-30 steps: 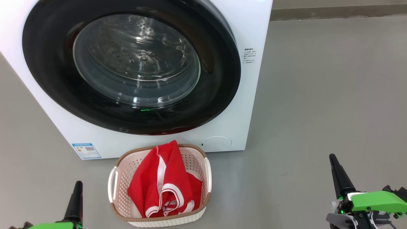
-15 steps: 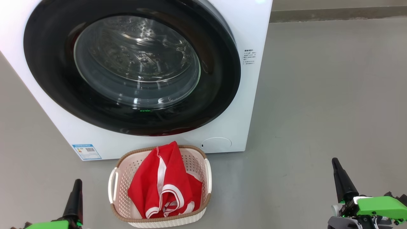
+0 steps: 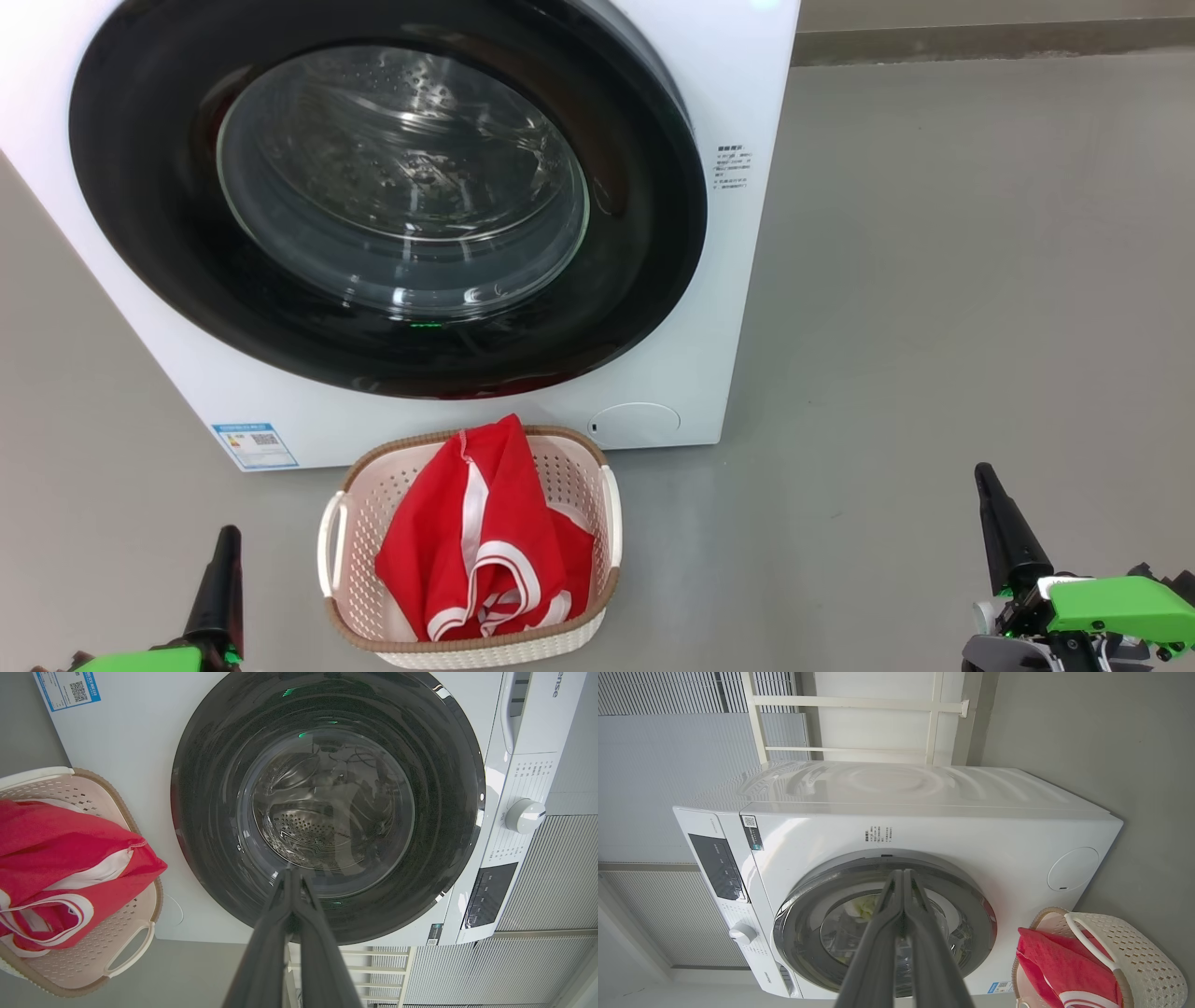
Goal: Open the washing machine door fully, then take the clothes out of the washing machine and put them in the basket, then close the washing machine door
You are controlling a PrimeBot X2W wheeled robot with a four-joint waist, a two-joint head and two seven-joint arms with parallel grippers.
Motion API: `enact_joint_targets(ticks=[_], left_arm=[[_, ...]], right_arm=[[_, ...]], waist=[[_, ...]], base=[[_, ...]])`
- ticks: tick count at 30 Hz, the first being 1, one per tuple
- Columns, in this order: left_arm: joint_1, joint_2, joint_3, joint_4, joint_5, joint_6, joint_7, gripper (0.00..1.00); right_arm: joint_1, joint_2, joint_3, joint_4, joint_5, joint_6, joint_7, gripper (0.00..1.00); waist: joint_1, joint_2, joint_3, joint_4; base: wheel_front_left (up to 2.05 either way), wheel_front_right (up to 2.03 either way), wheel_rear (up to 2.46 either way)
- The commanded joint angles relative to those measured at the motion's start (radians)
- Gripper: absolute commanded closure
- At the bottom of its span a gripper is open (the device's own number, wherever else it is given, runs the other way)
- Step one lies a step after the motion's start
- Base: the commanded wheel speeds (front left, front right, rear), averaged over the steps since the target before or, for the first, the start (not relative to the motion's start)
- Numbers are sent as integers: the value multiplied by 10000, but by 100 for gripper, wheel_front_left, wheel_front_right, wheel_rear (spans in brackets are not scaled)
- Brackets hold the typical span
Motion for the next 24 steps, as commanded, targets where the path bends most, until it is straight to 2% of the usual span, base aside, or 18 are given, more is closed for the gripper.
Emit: enact_joint_targets(ticks=[1, 24], left_arm=[[-386, 145, 340, -190, -37, -115, 64, 100], [-387, 141, 347, -190, -31, -115, 69, 100]], right_arm=[[-116, -15, 219, -309, 73, -9, 53, 100], [-118, -3, 201, -308, 59, -9, 67, 100]], waist=[[0, 0, 0, 0], [0, 0, 0, 0]], base=[[0, 0, 0], [0, 0, 0]])
